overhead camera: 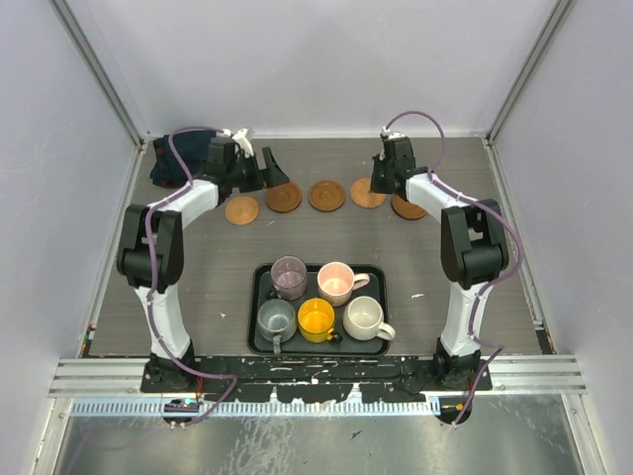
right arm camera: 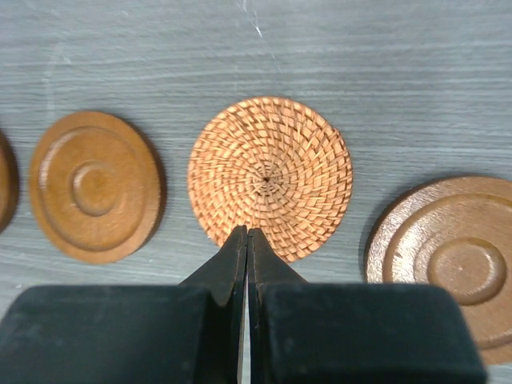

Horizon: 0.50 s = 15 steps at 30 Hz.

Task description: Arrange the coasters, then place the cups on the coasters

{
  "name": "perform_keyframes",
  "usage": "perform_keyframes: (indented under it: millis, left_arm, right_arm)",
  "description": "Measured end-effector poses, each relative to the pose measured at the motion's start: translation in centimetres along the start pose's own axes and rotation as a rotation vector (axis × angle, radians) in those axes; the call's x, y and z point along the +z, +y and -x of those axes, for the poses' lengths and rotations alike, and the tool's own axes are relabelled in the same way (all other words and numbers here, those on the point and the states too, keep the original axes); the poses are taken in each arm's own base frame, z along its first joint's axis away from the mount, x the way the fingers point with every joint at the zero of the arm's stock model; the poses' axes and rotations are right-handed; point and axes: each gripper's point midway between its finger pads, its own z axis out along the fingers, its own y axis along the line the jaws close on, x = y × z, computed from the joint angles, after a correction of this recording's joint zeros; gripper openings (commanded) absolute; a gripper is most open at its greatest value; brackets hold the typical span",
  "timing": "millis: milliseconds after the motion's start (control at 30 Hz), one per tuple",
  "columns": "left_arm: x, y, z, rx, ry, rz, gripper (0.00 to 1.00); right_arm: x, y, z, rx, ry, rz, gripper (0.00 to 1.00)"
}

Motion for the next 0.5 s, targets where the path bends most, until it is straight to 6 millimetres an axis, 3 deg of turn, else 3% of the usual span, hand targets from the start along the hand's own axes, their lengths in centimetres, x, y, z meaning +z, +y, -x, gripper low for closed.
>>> perform_keyframes:
  millis: [133,267,400,500]
  left_arm:
    - [-3.0,-0.5,1.8,0.038,-0.068,0.031,0.95]
    - [-4.6,0.1,0.4,0.045,-0.068,0.074,0.93]
    - [-4.8,2.7,-3.4,0.006,0.005,0.14,0.92]
    - [-5.3,4.4,-5.2,-0.026,0.045,0.183,0.92]
  right_arm:
    - [-2.9,0.4,2.4,-0.005,-0.073,0.006,0.03]
    - [-4.3,-0.1,3.4,-0.004,-0.115,-0.032,0.02]
    - [-4.1,-2.1,1.0,0.005,-0.077,-0.091,0.02]
    - [-3.9,-4.0,-1.3,0.018,-0.027,-0.134,0.02]
